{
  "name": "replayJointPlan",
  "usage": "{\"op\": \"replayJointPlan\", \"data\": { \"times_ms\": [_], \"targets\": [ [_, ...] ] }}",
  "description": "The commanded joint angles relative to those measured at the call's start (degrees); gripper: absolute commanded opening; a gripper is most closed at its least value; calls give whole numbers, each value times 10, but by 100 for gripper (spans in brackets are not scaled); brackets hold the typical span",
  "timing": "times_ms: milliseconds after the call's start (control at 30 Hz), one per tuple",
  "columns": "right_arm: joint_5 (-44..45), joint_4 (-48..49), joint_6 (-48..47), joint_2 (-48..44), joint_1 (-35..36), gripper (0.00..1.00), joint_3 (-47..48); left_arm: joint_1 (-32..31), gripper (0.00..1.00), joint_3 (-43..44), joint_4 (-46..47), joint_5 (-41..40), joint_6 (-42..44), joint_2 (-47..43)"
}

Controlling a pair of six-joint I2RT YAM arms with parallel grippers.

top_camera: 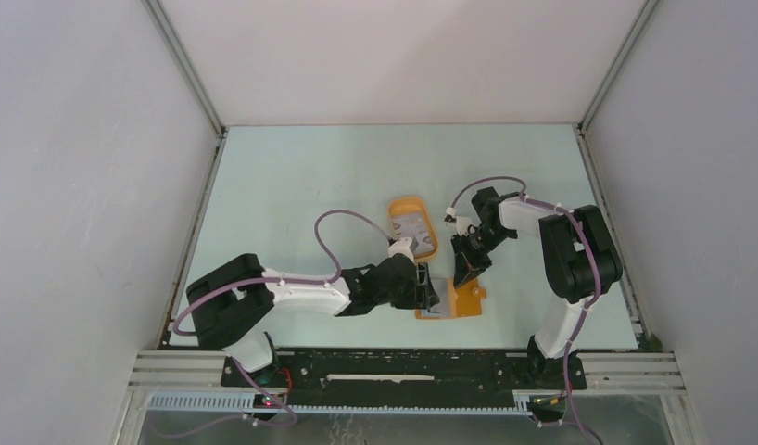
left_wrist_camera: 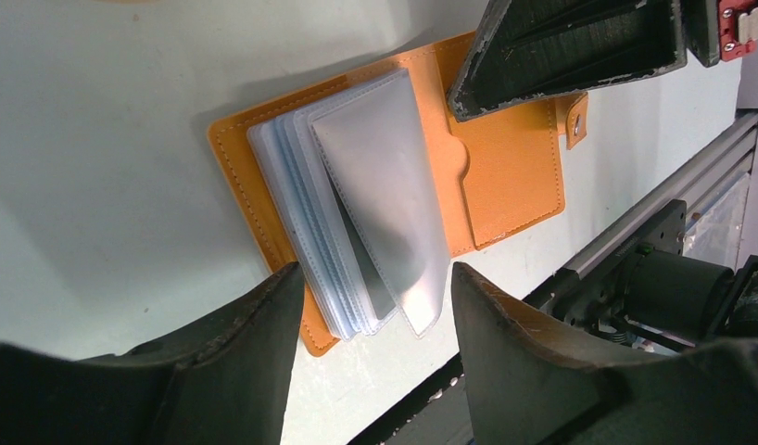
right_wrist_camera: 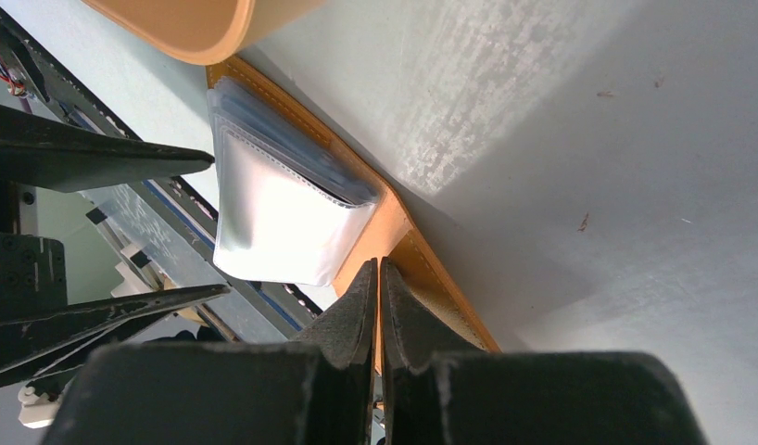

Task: Put the credit cards into the card holder
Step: Open the card holder at the center of the board.

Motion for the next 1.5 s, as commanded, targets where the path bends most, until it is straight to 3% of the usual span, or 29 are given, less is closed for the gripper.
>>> {"op": "replayJointPlan", "data": {
  "times_ms": [0,667,1067,1467],
  "targets": [
    [2,-4,-6,-1,-3,10,18,0,64,18,-15,-24,16,-39],
    [2,-7,-8,2,-3,10,20,-7,54,42,26,15,9,11],
    [2,-7,-8,2,-3,10,20,-7,58,47,-8,6,0,21],
    [-10,-8,-8,-2,-3,10,20,-2,56,18,126,86,-27,28]
  ]
}}
